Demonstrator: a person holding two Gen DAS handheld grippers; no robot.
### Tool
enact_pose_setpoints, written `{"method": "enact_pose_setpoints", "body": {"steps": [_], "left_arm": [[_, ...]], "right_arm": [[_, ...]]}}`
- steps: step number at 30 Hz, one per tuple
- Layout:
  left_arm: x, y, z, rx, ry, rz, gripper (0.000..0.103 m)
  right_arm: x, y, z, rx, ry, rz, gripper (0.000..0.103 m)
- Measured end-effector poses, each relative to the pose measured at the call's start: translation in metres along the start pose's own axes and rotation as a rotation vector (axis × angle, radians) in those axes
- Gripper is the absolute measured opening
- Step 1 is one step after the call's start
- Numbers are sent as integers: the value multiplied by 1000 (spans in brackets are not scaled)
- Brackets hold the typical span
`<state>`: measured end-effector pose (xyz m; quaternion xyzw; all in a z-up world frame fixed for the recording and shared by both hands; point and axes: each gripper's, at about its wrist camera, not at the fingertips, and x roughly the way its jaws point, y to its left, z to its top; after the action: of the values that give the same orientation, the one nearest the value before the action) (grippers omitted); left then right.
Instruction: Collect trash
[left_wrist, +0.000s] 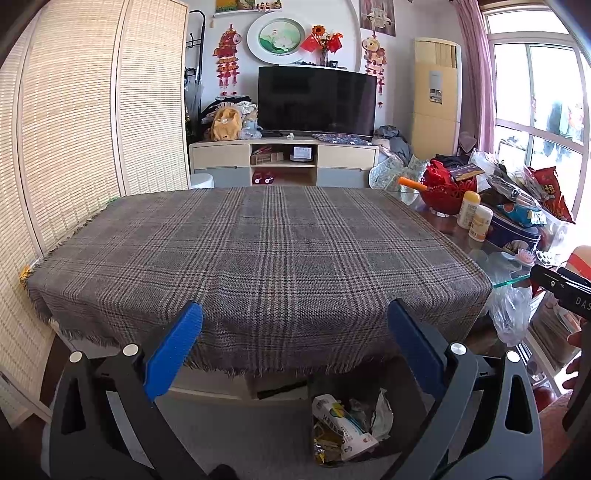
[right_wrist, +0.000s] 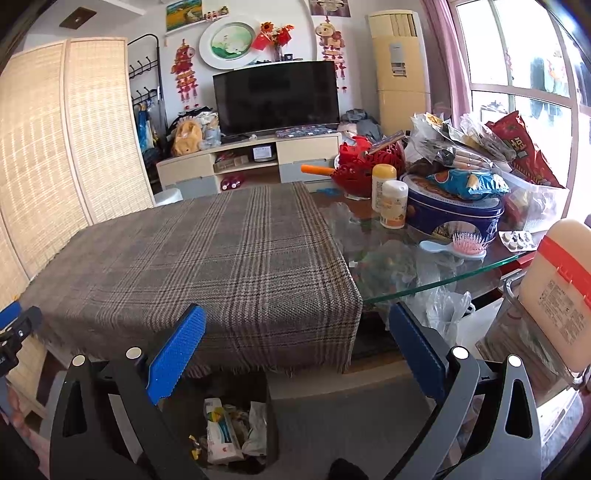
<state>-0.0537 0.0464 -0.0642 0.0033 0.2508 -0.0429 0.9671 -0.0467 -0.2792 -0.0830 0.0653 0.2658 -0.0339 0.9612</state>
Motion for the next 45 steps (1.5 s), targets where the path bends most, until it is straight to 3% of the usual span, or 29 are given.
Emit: {"method": "enact_pose_setpoints", "body": {"steps": [25, 29, 39, 45], "left_arm": [[4, -2, 1, -41, 35, -1, 95], [-1, -11, 1, 33, -2, 53, 95], [0, -12, -2, 30, 7, 2, 95], [1, -10, -1, 29, 14, 23, 95]], "right_arm": [[0, 1, 0, -2, 0, 0, 100], [1, 0, -1, 1, 2, 1, 100], [1, 0, -2, 0, 10, 4, 100], [2, 1, -2, 4, 14, 3, 100]]}}
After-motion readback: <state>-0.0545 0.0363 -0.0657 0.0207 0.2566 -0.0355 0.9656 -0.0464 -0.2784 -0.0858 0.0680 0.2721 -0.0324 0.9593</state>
